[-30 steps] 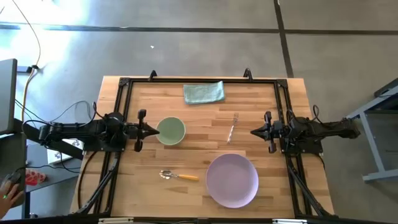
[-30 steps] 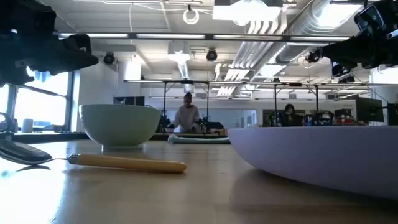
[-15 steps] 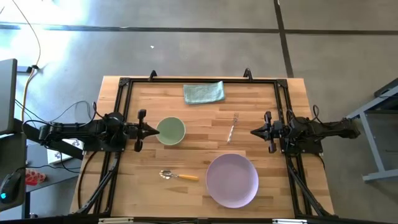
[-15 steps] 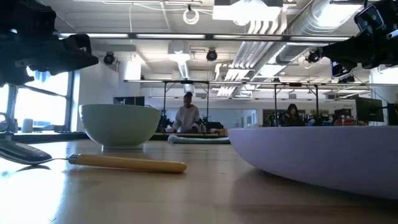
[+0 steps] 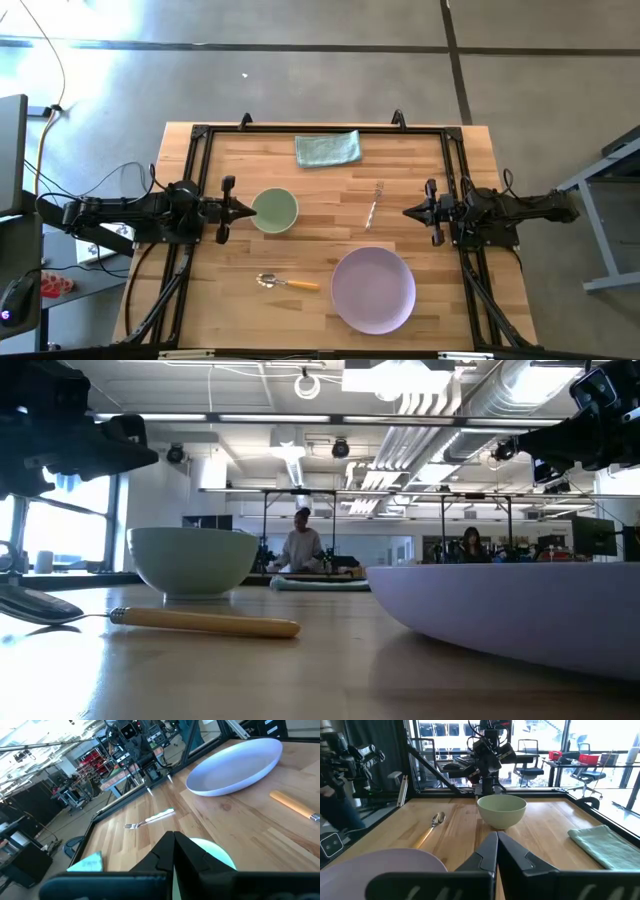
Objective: Set table place
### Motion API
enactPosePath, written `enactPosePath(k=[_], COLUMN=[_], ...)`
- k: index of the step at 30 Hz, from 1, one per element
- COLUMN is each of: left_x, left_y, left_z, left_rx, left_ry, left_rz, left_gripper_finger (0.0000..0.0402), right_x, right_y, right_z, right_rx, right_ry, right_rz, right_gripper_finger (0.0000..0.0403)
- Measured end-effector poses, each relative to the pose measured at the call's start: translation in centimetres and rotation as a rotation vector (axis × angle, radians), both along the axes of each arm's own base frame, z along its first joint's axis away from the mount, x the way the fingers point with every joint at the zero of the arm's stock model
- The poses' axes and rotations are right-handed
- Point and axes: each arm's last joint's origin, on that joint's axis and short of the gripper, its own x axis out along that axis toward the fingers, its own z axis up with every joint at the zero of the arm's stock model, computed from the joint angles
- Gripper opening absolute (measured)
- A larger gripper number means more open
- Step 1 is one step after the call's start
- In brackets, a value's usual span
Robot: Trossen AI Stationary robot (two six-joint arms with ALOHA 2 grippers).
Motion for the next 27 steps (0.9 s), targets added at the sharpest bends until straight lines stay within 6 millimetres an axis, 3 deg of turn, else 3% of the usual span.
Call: enactPosePath(k=[19, 27], left_x=[0.0, 0.0], left_y=[-0.01, -0.06], left_z=[0.01, 0.01], left_rx=[-0.01, -0.386], left_ry=[-0.001, -0.013], left_rz=[-0.001, 0.031], left_gripper_finger=[0.0001, 0.0001], right_x=[0.0, 0.0], right_y=[0.0, 0.0], right_z=[0.0, 0.0], right_rx=[0.0, 0.0], right_ry=[0.0, 0.0], right_rz=[0.0, 0.0], right_gripper_finger=[0.0, 0.0])
